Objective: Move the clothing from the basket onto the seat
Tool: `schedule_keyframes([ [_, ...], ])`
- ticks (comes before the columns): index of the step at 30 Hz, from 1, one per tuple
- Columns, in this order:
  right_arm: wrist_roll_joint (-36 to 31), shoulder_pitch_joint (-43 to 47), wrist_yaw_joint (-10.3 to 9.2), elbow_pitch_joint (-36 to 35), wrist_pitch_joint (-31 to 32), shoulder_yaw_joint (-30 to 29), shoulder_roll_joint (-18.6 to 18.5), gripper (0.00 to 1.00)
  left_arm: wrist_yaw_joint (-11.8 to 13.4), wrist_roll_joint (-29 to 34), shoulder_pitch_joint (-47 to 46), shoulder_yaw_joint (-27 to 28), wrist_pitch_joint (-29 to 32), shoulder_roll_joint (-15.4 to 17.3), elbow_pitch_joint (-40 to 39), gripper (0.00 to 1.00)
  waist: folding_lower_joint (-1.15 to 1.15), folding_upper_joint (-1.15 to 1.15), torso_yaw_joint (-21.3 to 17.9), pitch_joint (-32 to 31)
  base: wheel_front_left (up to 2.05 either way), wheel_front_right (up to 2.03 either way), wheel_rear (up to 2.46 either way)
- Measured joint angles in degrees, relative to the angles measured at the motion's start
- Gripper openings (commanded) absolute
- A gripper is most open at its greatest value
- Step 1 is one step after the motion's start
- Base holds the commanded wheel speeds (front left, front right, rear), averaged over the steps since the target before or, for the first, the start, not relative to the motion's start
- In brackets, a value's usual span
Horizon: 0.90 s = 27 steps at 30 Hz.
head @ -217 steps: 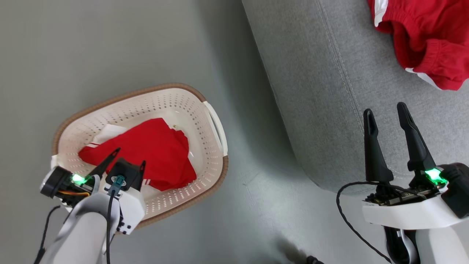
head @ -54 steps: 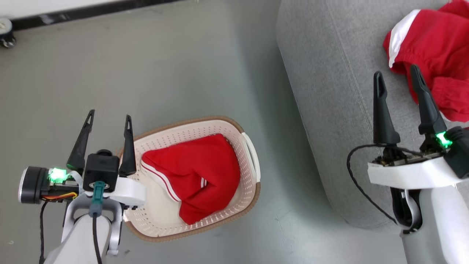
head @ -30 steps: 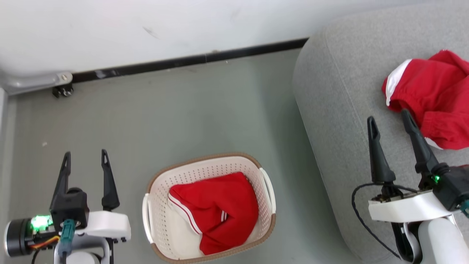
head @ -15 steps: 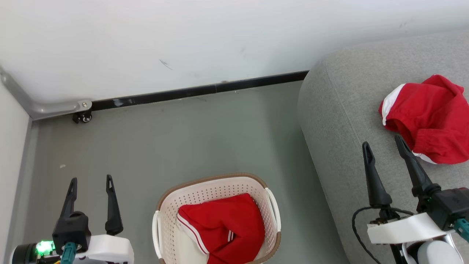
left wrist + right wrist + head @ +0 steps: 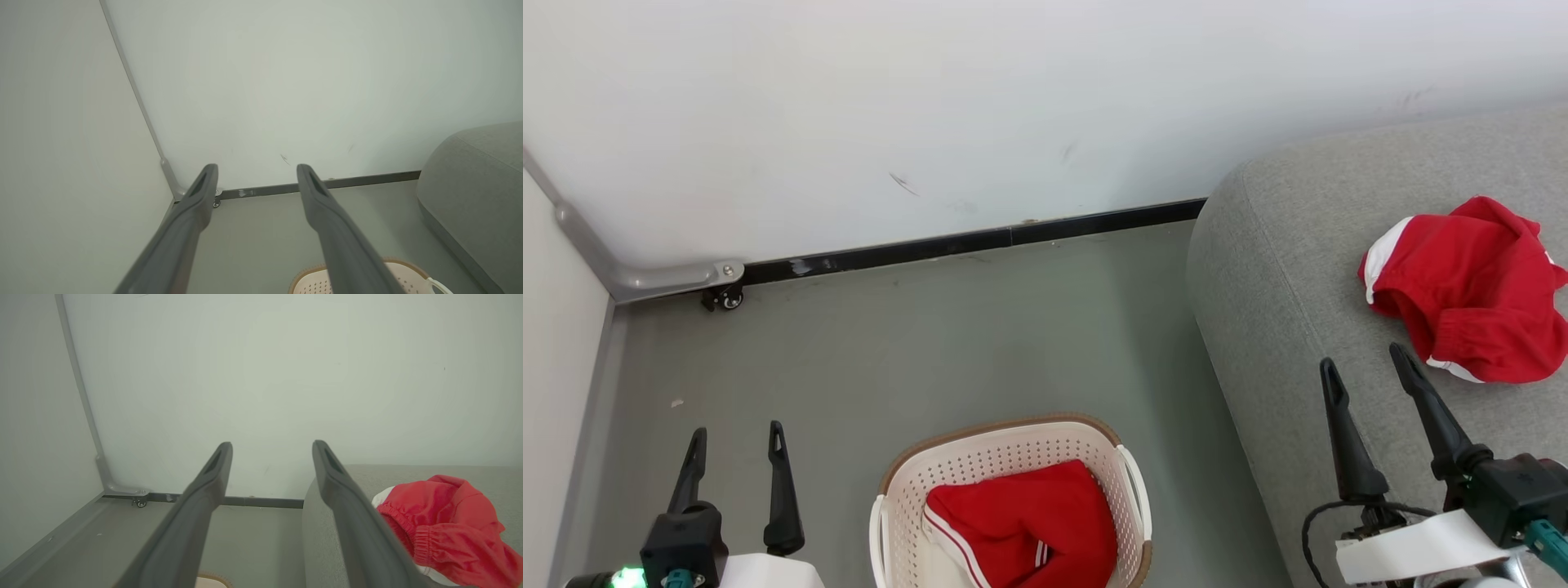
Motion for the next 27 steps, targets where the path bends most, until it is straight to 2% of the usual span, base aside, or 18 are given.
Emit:
schedule_keyframes([
  [27,1.0,2.9,0.00,-5.1,3.0,-0.2,0.5,1.00,0.0,-0.3,2.2,-0.6,0.6,0.2,-4.8,1.00,0.00,0.00,-0.4,1.5,0.00,0.00,0.00],
])
